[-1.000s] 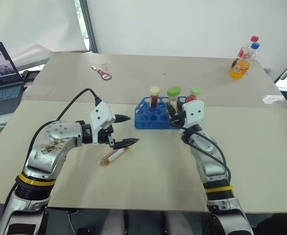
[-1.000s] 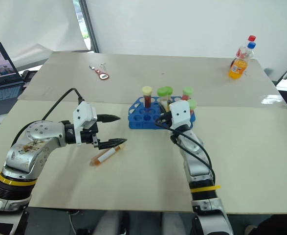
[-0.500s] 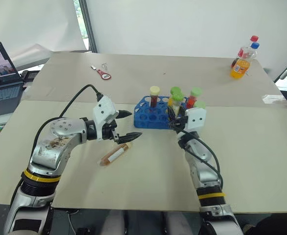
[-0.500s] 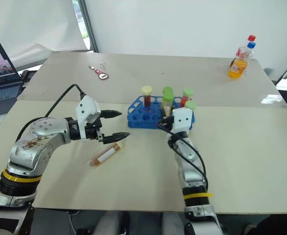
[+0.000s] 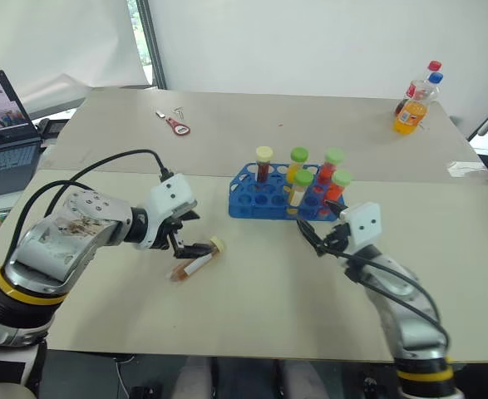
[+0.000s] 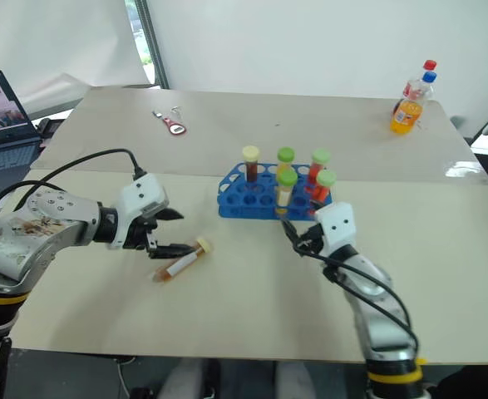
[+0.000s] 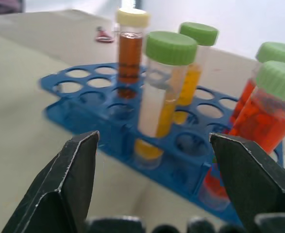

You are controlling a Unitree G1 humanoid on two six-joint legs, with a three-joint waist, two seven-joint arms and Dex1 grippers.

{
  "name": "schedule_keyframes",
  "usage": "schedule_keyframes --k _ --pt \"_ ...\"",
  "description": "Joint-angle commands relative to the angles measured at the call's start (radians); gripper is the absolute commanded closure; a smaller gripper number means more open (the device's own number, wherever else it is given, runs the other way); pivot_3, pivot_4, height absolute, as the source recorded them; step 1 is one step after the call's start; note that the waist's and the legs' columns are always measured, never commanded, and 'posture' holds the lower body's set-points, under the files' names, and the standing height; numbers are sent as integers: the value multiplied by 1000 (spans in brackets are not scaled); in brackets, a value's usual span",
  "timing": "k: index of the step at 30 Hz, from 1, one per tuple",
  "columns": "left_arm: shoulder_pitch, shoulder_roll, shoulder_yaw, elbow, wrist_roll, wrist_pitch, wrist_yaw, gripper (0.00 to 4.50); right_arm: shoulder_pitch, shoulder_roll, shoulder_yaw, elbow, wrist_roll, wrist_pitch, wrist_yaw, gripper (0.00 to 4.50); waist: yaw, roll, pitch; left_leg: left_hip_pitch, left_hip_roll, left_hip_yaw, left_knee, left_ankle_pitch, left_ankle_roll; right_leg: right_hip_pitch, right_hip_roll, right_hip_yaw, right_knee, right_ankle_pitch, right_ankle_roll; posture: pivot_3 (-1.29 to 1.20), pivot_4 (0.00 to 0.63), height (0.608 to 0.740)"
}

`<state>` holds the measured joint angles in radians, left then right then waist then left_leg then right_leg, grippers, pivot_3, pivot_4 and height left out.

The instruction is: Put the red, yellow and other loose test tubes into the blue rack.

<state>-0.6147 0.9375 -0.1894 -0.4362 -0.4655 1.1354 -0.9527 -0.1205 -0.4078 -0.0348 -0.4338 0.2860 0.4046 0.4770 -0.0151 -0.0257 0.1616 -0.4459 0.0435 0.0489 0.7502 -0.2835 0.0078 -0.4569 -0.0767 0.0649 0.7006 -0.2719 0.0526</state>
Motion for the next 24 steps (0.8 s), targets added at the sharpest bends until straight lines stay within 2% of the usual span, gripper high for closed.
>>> schedule_keyframes --k 1,5,8,15,24 --pt "-21 28 -68 -21 -5 75 -1 0 -16 -146 -25 -172 230 201 179 494 0 0 0 0 0 0 0 0 0 0 0 0 0 0 0 0 150 676" --pt "-72 14 -191 33 49 68 6 0 -36 -306 -16 -238 349 310 303 494 7 -1 0 1 0 -1 0 0 0 1 1 0 0 0 -1 0 150 676" --pt "-130 -1 -274 91 95 31 -9 0 -44 -380 -4 -257 380 341 354 494 13 -1 1 1 -1 -1 0 0 0 2 1 0 -1 0 -1 0 150 676" --pt "-259 -40 -388 232 166 25 -61 0 -60 -432 -31 -239 408 393 356 494 18 -1 1 0 -1 -1 0 0 0 2 0 0 -1 0 -1 0 150 676" --pt "-294 -67 -459 225 168 107 -92 0 -57 -492 -106 -260 477 478 331 494 20 -2 1 0 -2 -2 0 0 0 2 0 0 -1 0 0 0 150 676"
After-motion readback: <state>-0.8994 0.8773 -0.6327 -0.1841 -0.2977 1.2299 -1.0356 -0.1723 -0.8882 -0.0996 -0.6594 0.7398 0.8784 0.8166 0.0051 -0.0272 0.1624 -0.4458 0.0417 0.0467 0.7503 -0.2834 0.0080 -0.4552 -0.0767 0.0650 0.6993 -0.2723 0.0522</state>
